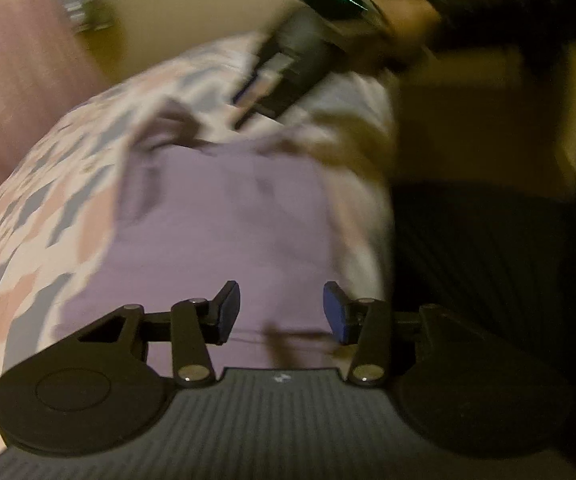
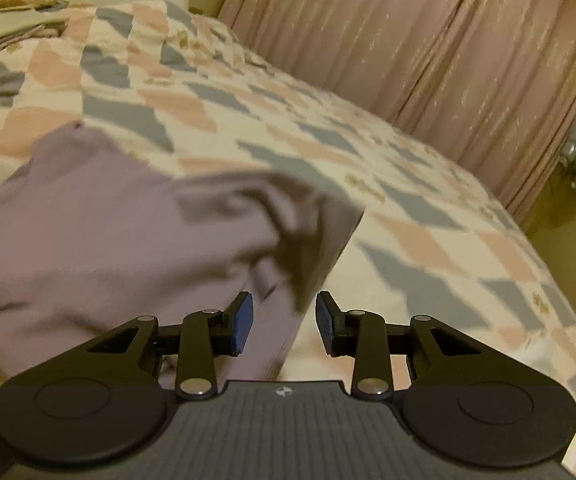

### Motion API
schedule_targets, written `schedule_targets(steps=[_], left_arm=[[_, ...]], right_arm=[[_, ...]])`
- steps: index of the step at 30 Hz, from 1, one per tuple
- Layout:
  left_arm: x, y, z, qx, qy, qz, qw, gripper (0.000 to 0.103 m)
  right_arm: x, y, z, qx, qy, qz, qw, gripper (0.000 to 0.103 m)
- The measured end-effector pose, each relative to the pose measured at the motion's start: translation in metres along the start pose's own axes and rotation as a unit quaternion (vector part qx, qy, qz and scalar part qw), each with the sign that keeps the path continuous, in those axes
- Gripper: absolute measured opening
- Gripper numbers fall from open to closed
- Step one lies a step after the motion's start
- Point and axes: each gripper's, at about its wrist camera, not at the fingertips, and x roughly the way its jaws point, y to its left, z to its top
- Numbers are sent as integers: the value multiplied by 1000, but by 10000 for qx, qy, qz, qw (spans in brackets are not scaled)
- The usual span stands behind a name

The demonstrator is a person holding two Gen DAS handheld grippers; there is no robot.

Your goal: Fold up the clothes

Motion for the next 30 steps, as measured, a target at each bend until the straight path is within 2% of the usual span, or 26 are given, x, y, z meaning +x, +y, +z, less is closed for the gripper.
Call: schedule_targets(steps=[3,5,7,11,16,20,23,25,30], left_arm=[[22,-30,-4,599,334,53,9976,38],[31,-39,-5,913,465,202,9945,31],[34,-38,-2,969,487,235,9938,23],[22,-20,6,608,385,162,9973,1],[5,3,10,211,266,411,9986,0],[-11,31,12,-229,97,807,9964,0],[-24,56,12,-520,2,1171,9918,0],[-30,76,11,-742,-41,1395,9874,0],[-32,104,10,-962,-103,1604,9823,0]], right_arm=[[-10,2,-9,65,28,10,10000,34],[-12,2,-12,75,38,12,10000,34],[-13,2,-15,86,49,15,10000,34],[-17,2,-21,106,70,20,9999,35],[-21,3,-29,132,97,26,9999,34],[-32,15,-33,-606,3,298,9977,35],[-41,27,-39,-1227,-26,445,9914,34],[-40,34,-42,-1571,-5,391,9868,34],[-26,45,-44,-2176,59,279,9756,34]])
